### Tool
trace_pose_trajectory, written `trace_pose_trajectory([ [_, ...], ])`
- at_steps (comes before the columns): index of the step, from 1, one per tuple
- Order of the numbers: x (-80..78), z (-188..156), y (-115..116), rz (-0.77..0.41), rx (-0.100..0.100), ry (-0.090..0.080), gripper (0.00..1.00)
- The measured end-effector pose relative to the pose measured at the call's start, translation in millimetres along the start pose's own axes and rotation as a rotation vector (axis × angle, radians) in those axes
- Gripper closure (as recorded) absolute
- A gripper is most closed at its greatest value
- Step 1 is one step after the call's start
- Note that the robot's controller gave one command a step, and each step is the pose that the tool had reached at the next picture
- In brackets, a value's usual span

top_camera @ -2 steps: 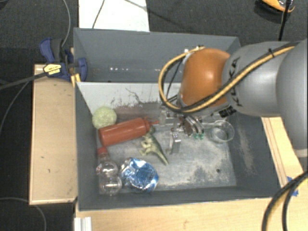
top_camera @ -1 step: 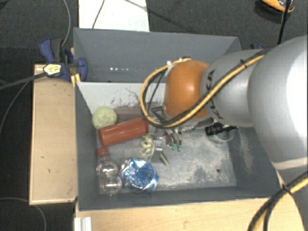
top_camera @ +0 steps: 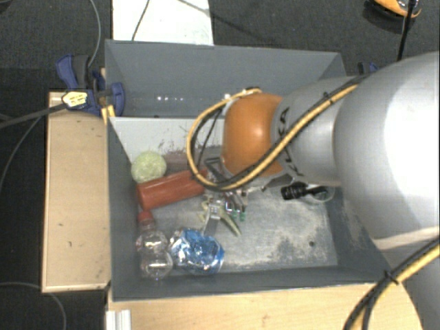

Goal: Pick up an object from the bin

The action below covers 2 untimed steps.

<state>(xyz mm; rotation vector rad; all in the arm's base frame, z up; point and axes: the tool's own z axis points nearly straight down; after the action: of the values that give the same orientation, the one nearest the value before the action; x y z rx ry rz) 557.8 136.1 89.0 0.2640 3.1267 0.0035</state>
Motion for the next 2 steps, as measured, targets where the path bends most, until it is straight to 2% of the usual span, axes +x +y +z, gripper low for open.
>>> trace_pose_trajectory([
  [1,-4.2,7.0,-8.7,-0.156,0.002,-0.002,0.0],
  [2,-6.4,13.7,-9.2,-0.053,0.0,-0.001,0.0],
])
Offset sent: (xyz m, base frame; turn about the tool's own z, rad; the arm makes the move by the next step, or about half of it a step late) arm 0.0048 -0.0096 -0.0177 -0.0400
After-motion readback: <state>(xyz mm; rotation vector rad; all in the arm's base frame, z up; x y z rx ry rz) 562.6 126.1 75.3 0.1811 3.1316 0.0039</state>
